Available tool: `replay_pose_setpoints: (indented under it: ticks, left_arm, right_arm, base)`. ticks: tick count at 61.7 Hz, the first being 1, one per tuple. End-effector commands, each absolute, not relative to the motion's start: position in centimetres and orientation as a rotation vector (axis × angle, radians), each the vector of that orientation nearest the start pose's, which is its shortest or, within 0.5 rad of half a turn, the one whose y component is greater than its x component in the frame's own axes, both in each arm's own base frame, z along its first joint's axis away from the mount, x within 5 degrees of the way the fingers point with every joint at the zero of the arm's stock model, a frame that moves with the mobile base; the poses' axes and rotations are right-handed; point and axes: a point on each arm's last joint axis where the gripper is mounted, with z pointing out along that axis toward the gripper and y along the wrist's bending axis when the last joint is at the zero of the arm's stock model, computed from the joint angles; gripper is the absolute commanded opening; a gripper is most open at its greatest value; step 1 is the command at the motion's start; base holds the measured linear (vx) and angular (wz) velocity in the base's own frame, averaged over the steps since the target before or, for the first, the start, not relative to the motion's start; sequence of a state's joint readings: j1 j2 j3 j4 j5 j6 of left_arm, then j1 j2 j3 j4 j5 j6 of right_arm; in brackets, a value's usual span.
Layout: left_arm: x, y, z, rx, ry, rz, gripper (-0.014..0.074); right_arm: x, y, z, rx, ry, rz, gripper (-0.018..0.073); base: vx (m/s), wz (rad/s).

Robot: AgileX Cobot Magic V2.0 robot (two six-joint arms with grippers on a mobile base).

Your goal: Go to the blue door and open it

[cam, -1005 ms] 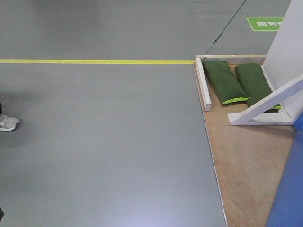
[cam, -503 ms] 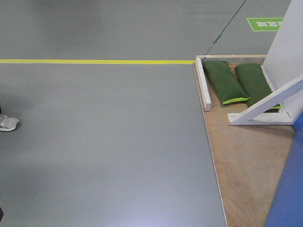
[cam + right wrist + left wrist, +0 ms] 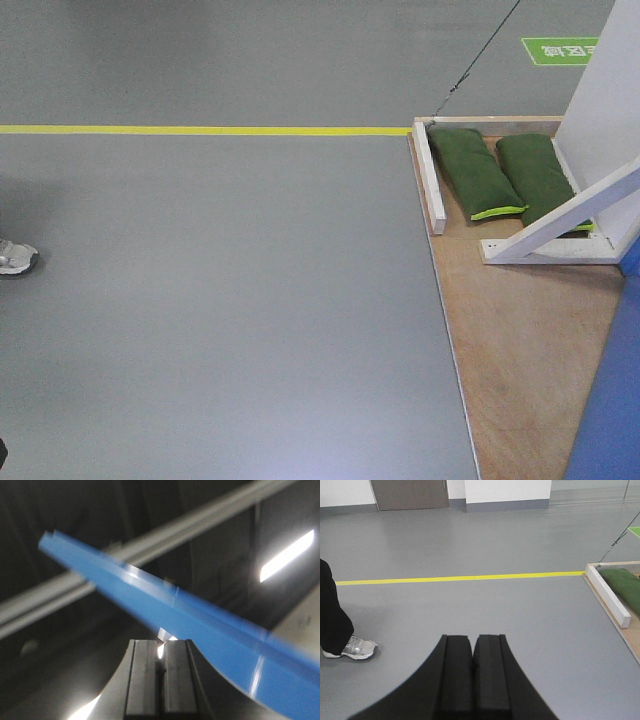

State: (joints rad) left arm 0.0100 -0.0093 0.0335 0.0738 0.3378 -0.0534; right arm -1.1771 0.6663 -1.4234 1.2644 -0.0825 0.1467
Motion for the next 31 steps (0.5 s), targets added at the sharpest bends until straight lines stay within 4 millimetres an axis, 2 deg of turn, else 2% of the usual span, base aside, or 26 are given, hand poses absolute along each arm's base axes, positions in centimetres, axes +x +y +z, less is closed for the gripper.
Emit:
replay_pose_setpoints:
  ticks: [1, 10, 22, 31]
  left_arm:
    - [5.3, 0.2, 19.2, -0.006, 1.708, 0.031, 0.0071]
    - [5.3, 0.2, 19.2, -0.006, 1.708, 0.031, 0.0071]
    - [5.3, 0.2, 19.2, -0.006, 1.708, 0.031, 0.0071]
    - [5.3, 0.2, 19.2, -0.006, 1.708, 0.031, 0.0071]
  right_arm:
    - [-0.8, -3.5, 60.3, 0.726, -0.022, 0.082, -0.0004]
    - [-0.5, -7.0, 59.9, 0.792, -0.085, 0.017, -0.0004]
    - [2.1, -11.7, 58.9, 0.905, 0.055, 0.056, -0.0004]
    - [3.3, -12.6, 58.5, 0.935, 0.145, 0.095, -0.0004]
  base:
    - [0.00, 0.00]
    - [0.00, 0.00]
    - [0.00, 0.00]
    - [0.00, 0.00]
